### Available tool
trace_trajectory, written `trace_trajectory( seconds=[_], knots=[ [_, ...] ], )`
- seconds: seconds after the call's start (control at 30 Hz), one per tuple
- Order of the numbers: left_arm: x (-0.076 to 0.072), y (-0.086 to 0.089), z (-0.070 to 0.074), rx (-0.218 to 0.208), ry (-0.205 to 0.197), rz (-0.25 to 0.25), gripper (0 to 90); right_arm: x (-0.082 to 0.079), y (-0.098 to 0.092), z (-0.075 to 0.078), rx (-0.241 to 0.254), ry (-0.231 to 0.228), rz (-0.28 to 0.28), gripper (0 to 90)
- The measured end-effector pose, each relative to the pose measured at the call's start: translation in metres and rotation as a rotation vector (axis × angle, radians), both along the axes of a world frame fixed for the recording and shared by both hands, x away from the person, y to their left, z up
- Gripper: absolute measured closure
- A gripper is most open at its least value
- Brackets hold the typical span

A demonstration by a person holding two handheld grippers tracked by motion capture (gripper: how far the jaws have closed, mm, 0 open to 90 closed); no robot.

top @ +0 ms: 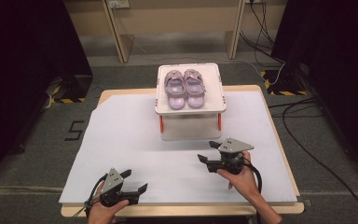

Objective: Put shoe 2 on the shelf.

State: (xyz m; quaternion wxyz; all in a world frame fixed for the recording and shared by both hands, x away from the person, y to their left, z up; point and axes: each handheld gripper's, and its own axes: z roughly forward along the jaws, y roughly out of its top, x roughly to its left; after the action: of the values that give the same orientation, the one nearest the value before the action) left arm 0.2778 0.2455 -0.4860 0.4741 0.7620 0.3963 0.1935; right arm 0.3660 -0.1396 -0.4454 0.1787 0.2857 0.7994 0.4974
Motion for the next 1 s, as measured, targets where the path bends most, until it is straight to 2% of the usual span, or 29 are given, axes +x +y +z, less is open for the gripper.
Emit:
trace_trajectory(
  seconds=[0.1,0.2,0.43,0.5,0.7,1.0],
  knots=[
    [-0.001,0.001,0.002,0.001,-0.005,0.005,16.0,-0.006,-0.003,-0.005,-0.026,0.005,-0.005,31.9],
    [-0.001,0.0,0.002,0.004,-0.006,-0.003,16.0,-0.012,-0.008,-0.008,-0.029,0.011,-0.005,31.4],
    [0.0,-0.001,0.001,0.006,0.0,-0.001,16.0,-0.021,-0.026,-0.023,-0.038,0.074,-0.015,31.0],
    [0.0,-0.001,0.0,0.007,0.001,-0.002,16.0,-0.023,-0.031,-0.026,-0.039,0.105,-0.017,29.7],
    [0.001,-0.001,0.0,0.012,0.007,-0.003,16.0,-0.032,-0.038,-0.03,-0.022,0.168,-0.032,26.0],
    [0.001,-0.002,-0.002,0.011,0.011,-0.003,16.0,-0.046,-0.042,-0.033,-0.066,0.201,-0.031,23.6]
  ],
)
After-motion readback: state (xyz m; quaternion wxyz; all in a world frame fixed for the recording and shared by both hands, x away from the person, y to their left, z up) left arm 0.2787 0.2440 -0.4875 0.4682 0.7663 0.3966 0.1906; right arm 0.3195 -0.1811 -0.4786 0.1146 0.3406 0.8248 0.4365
